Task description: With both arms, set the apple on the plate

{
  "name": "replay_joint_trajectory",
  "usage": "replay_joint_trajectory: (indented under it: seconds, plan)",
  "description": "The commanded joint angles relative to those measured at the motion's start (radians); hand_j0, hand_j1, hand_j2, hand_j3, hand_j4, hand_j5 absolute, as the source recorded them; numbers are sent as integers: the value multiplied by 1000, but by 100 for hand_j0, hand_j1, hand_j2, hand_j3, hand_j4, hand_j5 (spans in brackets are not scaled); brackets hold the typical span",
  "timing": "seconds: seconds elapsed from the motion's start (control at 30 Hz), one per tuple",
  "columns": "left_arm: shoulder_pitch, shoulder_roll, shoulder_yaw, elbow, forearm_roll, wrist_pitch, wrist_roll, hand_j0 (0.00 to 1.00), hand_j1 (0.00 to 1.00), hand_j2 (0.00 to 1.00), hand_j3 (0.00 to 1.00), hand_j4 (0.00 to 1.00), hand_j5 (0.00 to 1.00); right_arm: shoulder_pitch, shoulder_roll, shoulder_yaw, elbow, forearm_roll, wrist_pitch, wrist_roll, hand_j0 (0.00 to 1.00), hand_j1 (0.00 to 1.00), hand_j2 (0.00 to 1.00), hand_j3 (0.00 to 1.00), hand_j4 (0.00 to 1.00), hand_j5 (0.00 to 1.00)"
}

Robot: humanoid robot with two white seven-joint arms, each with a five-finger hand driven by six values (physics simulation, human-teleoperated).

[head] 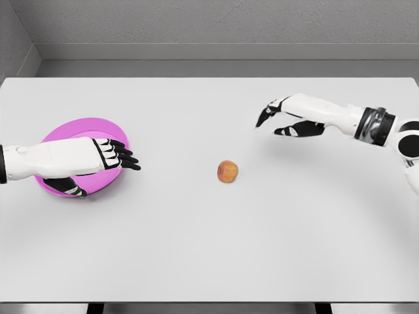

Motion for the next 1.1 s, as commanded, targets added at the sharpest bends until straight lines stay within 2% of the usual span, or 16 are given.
replay_joint_trajectory:
  seconds: [0.0,0.03,0.1,0.17,0.23,0.37,0.43,0.47,0.57,0.63,0.7,0.73,0.8,0.87,0.97,1.07]
  plan:
    - [0,1,1,0,6,2,0,100,100,100,100,100,100,2,-20,-73,21,-5,3,0,100,100,100,100,100,100]
    - [0,1,1,0,5,2,0,100,100,100,100,100,100,2,-37,-90,41,-4,3,0,100,100,100,100,100,100]
    - [5,-20,4,0,5,2,0,100,100,100,100,100,100,35,-48,-205,107,-1,3,0,100,100,100,100,100,100]
    - [5,-80,7,-2,-12,2,-56,100,100,100,100,100,100,64,-48,-263,123,4,3,0,100,100,100,100,100,100]
    - [-5,-96,2,0,-15,2,-76,100,100,100,100,100,100,68,-48,-268,135,5,3,0,100,100,100,100,100,100]
    - [-87,-157,-36,0,-17,2,-79,100,100,100,100,100,100,66,-48,-267,138,7,3,0,100,100,100,100,100,100]
    - [-149,-206,-97,1,-17,2,-79,100,100,100,100,100,100,68,-48,-267,138,7,3,0,100,100,100,100,100,100]
    - [-183,-243,-139,24,-18,2,-81,100,100,100,100,100,100,67,-49,-268,138,7,3,0,100,100,100,100,100,100]
    - [-187,-317,-150,64,-18,2,-141,100,100,100,100,100,100,66,-48,-267,133,7,3,0,100,100,100,100,100,100]
    - [-195,-381,-188,107,-41,2,-145,100,100,100,100,100,100,66,-46,-265,129,5,3,0,100,100,100,100,100,100]
    - [-258,-419,-186,127,-46,2,-144,100,100,100,100,100,100,64,-46,-265,129,5,3,0,100,100,100,100,100,100]
    - [-270,-425,-186,127,-43,2,-142,100,100,100,100,100,100,64,-48,-265,129,7,3,0,100,100,100,100,100,100]
    - [-270,-479,-188,129,-52,2,-145,100,100,100,100,100,100,64,-48,-265,129,7,3,0,100,100,100,100,100,100]
    - [-270,-488,-188,156,-57,2,-147,100,100,100,100,100,100,66,-48,-265,129,7,3,0,100,100,100,100,100,100]
    - [-270,-544,-191,241,-83,2,-147,100,100,100,100,100,100,66,-48,-265,127,7,3,0,100,100,100,100,100,100]
    - [-268,-573,-196,264,-141,2,-147,100,100,100,100,100,100,77,-48,-265,129,7,3,0,100,100,100,100,100,100]
